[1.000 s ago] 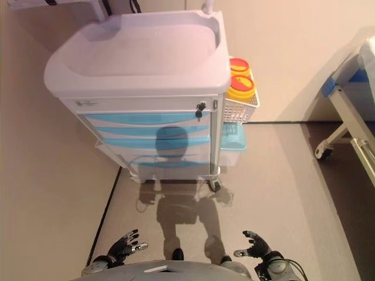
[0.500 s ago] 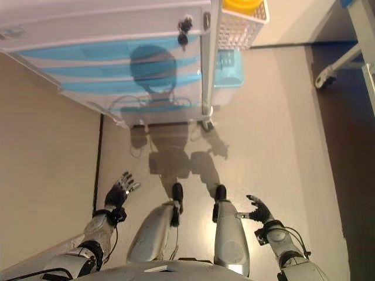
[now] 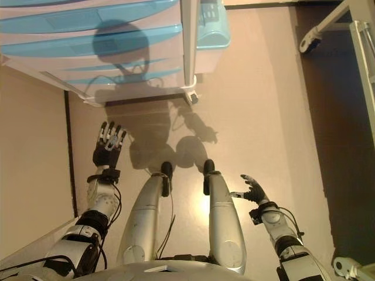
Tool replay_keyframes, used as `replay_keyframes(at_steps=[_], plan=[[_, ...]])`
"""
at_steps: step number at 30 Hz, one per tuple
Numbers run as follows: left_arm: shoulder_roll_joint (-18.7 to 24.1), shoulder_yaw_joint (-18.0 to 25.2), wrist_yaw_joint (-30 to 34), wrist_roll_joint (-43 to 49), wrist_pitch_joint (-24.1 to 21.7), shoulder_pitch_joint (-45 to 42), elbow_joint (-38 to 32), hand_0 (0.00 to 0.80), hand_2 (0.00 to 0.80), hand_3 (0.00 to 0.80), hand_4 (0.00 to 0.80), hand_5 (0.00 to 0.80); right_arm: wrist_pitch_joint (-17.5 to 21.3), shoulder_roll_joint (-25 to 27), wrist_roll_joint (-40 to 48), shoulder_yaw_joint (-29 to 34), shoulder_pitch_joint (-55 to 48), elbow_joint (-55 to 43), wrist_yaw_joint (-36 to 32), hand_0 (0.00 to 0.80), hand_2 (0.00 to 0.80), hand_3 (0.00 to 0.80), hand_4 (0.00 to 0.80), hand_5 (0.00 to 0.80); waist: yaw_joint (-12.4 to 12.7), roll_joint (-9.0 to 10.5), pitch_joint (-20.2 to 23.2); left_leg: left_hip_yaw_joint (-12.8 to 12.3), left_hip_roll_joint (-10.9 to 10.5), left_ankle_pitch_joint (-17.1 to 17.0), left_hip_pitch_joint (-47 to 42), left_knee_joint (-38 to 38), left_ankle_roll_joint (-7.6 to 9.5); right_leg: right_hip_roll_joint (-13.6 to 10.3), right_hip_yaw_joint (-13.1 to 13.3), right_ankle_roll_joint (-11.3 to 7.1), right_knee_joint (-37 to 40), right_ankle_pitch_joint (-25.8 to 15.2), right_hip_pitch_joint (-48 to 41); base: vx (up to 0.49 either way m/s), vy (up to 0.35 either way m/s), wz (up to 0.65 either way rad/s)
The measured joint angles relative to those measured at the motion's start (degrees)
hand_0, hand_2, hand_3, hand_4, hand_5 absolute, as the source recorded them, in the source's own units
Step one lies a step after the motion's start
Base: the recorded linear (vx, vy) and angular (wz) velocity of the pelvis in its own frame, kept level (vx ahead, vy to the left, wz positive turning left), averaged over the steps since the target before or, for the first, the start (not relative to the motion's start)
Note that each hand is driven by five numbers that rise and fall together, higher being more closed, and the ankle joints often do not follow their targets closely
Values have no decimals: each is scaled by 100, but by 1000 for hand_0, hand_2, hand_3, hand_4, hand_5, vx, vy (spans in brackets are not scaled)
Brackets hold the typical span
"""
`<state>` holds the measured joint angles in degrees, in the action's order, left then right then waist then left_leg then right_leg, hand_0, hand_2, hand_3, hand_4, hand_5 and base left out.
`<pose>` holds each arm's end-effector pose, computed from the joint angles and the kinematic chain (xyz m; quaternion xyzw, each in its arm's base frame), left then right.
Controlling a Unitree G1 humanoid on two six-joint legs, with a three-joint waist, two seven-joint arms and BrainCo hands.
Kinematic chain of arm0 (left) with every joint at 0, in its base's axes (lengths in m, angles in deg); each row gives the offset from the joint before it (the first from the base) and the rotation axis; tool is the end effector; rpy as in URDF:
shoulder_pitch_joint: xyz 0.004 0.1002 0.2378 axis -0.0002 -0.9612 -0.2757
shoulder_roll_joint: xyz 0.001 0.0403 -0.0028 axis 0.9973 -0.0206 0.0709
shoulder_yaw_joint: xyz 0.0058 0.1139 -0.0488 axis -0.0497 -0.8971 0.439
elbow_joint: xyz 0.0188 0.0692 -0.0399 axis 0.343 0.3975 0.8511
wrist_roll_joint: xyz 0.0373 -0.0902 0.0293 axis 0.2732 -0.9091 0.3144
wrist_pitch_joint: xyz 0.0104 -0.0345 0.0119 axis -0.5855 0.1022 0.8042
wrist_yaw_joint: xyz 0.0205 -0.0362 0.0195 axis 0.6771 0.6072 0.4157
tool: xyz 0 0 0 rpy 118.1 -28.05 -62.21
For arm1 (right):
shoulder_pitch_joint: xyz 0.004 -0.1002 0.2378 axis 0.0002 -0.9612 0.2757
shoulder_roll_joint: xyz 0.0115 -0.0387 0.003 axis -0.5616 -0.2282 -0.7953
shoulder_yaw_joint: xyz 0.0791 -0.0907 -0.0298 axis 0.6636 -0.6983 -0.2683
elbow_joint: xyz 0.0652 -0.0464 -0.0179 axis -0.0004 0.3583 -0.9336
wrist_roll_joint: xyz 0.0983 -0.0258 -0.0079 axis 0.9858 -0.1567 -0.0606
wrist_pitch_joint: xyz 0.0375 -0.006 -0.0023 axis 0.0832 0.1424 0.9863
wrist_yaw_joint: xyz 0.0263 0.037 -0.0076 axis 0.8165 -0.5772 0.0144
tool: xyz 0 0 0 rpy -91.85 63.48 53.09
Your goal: Open the drawer and pick up the medicine
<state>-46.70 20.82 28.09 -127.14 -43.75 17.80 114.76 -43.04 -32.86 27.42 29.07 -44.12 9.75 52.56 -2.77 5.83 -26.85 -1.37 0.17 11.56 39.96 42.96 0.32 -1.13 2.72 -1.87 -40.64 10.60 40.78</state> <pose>0.2657 0.2390 0.0008 -0.3451 -0.1597 0.0300 0.9244 0.1852 -0.2399 -0.0817 -0.2215 0.2636 0.0685 0.9364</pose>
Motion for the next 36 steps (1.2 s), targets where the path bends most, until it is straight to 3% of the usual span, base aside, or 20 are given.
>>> replay_keyframes(at_steps=[8, 13, 17, 23, 27, 36], plan=[[348, 109, 8, -839, 272, 897, -323, 0, 0, 0, 0, 0, -196, 25, 42, -157, -201, -171, 6, 0, 0, 0, 0, 0, -272, 64, -82, -56, 91, 108, -20, 87, 2, 166, 166, -6, 69, -76, -19, 46, -12, -15], [878, 101, -693, -1081, 510, 1849, -246, 0, 0, 0, 0, 0, -160, 20, 44, -507, -242, -142, 23, 0, 0, 0, 0, 0, -453, 91, -96, -68, 142, 138, -64, 123, 14, 208, 169, -16, 136, -109, -102, 37, -32, -5], [910, 96, -1201, -1399, 534, 2242, -139, 0, 0, 0, 0, 0, -50, 20, 57, -774, -245, -12, 130, 0, 0, 0, 0, 0, -504, 97, -98, -119, 175, 158, -69, 148, 42, 228, 199, -30, 177, -152, -115, 21, 2, -7], [932, 98, -1358, -2159, 522, 2543, -96, 0, 0, 0, 0, 0, 108, 19, 107, -901, -242, 85, 253, 0, 0, 0, 0, 0, -548, 97, -98, -167, 180, 130, -64, 64, 69, 243, 274, -59, 305, -229, -105, 16, -5, -5], [939, 103, -1198, -2666, 504, 2635, -110, 0, 0, 0, 0, 0, 138, 17, 108, -996, -242, 135, 309, 0, 0, 0, 0, 0, -559, 97, -99, -186, 191, 117, -63, 40, 59, 252, 286, -50, 356, -245, -105, 13, -8, -3], [933, 229, 150, -4252, 783, 2541, -573, 0, 0, 0, 0, 0, 170, -18, 99, -1179, -237, 145, 363, 0, 0, 0, 0, 0, -481, 292, -358, -215, 179, 30, -163, -154, 46, 241, 293, -42, 477, -343, -182, -7, -3, -1]])
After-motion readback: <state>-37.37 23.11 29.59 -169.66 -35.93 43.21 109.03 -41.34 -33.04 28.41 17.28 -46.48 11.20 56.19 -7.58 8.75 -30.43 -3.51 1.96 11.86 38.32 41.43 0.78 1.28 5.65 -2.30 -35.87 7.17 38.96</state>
